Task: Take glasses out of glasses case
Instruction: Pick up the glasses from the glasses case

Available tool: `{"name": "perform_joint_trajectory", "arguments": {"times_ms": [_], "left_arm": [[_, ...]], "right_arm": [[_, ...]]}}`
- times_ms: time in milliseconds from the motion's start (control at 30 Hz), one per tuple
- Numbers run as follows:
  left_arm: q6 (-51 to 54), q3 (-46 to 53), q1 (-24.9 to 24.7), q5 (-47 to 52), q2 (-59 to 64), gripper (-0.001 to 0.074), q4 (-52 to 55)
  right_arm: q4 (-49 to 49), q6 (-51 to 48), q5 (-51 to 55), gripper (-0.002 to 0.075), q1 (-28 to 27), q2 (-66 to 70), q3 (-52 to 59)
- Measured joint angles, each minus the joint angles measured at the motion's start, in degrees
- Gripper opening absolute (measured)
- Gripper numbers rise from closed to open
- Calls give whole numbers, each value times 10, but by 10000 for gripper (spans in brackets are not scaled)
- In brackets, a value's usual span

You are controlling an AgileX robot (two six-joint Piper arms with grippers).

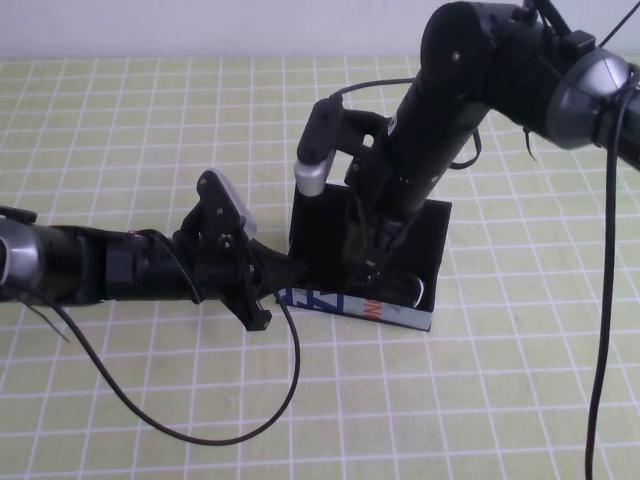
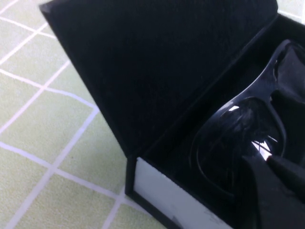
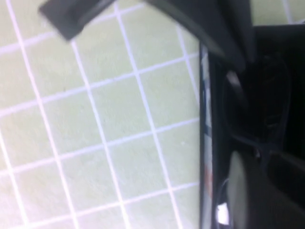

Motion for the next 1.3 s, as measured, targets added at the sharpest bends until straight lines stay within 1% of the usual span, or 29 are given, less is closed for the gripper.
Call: {"name": "perform_joint_trajectory", "arguments": {"times_ms": [67, 167, 200, 267, 567, 1300], "left_arm": [[0, 0, 0, 0, 0, -4, 0], [0, 0, 0, 0, 0, -4, 0], [0, 0, 0, 0, 0, -4, 0], [0, 0, 0, 0, 0, -4, 0], [0, 0, 0, 0, 0, -4, 0], [0, 0, 0, 1, 0, -4, 0]], "right_arm": [[-6, -22, 1, 131, 0, 4, 1], [-27, -39, 0, 275, 0, 14, 1], [-33, -41, -4, 306, 0, 19, 1], [-36, -45, -14, 330, 0, 30, 1], [-42, -60, -53, 325, 0, 61, 2], [-59, -61, -64, 323, 0, 92, 2]]}}
